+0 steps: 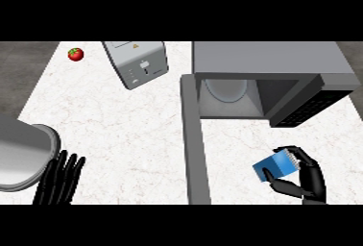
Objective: Pick up the milk, place it into the microwave and close the microwave
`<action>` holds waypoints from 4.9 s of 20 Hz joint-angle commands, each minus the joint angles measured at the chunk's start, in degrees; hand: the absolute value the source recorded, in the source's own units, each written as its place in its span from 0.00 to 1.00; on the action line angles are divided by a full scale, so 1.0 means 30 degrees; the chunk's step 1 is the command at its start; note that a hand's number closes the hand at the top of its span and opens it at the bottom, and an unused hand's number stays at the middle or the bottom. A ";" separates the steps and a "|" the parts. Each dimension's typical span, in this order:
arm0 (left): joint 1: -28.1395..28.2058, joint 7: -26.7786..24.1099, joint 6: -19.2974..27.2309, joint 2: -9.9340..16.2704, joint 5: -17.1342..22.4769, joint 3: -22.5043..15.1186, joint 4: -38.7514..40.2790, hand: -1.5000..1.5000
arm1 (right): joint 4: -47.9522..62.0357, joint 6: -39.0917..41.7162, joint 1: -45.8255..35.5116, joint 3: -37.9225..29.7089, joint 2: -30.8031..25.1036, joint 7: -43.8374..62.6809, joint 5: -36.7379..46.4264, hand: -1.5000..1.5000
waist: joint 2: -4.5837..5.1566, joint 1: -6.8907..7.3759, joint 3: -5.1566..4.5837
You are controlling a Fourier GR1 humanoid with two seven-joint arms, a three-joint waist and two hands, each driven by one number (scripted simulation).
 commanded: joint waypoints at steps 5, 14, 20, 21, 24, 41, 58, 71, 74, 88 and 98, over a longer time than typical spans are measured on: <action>-0.0277 0.0157 -0.0606 0.0080 0.0444 0.0718 0.0027 0.00 | 0.5106 -0.3323 -0.2091 0.0066 -0.0831 -0.1707 0.2124 1.00 | 0.0089 0.0124 0.0061; 0.0835 -0.0171 -0.1340 0.0188 0.0806 0.1399 -0.0328 0.00 | 0.5946 -0.3070 -0.5196 -0.0844 0.1069 -0.2260 0.0187 1.00 | 0.0044 0.0110 0.0051; 0.0025 0.0556 -0.1496 0.0105 0.0852 0.1756 -0.0119 0.00 | 0.5459 -0.2111 -0.4864 0.0454 0.2238 -0.2416 -0.0537 1.00 | 0.0003 -0.0062 0.0041; 0.0009 -0.0312 -0.2248 0.0323 0.1531 0.2682 0.0660 0.00 | 0.4879 -0.1948 -0.4936 0.0269 0.2252 -0.1965 -0.0514 1.00 | 0.0005 -0.0075 0.0033; 0.1101 -0.0604 -0.2908 0.0381 0.1644 0.2898 0.0675 0.00 | 0.2584 -0.2559 -0.4176 0.2257 0.2280 -0.0752 -0.1707 1.00 | -0.0035 -0.0081 0.0026; -0.0453 -0.1355 -0.4896 -0.0183 0.1701 0.4673 0.3353 0.00 | 0.0482 -0.8916 -0.7969 0.5169 0.1768 0.6410 -0.1903 1.00 | 0.0050 0.0047 0.0033; -0.1740 0.0967 -0.4784 -0.0223 0.2335 0.4981 0.2057 0.00 | 1.0892 -1.2508 -1.5769 0.3683 -0.0909 0.8240 0.1017 1.00 | 0.0497 0.1086 0.0077; -0.2488 0.1298 -0.3860 0.0308 -0.0637 0.4654 0.2616 0.00 | 1.3626 -1.7037 -1.7736 0.4168 -0.2225 0.9245 0.2753 0.00 | 0.0845 0.1751 0.0096; -0.2621 0.1012 -0.3971 0.0216 -0.0735 0.4561 0.2918 0.00 | 1.4413 -1.6678 -1.8245 0.4571 -0.2775 0.9987 0.3258 0.00 | 0.0977 0.2046 0.0092; -0.2977 0.0683 -0.4314 -0.0347 -0.0984 0.3678 0.3387 0.00 | 1.3272 -1.2470 -1.7295 0.3201 -0.1693 0.6724 0.1815 0.00 | 0.0998 0.1894 0.0148; -0.3446 0.1804 -0.4078 -0.0684 -0.0850 0.3269 0.2313 0.00 | 1.3089 -1.0911 -1.5411 0.1248 -0.0536 0.3958 -0.0079 0.00 | 0.0565 0.1131 0.0117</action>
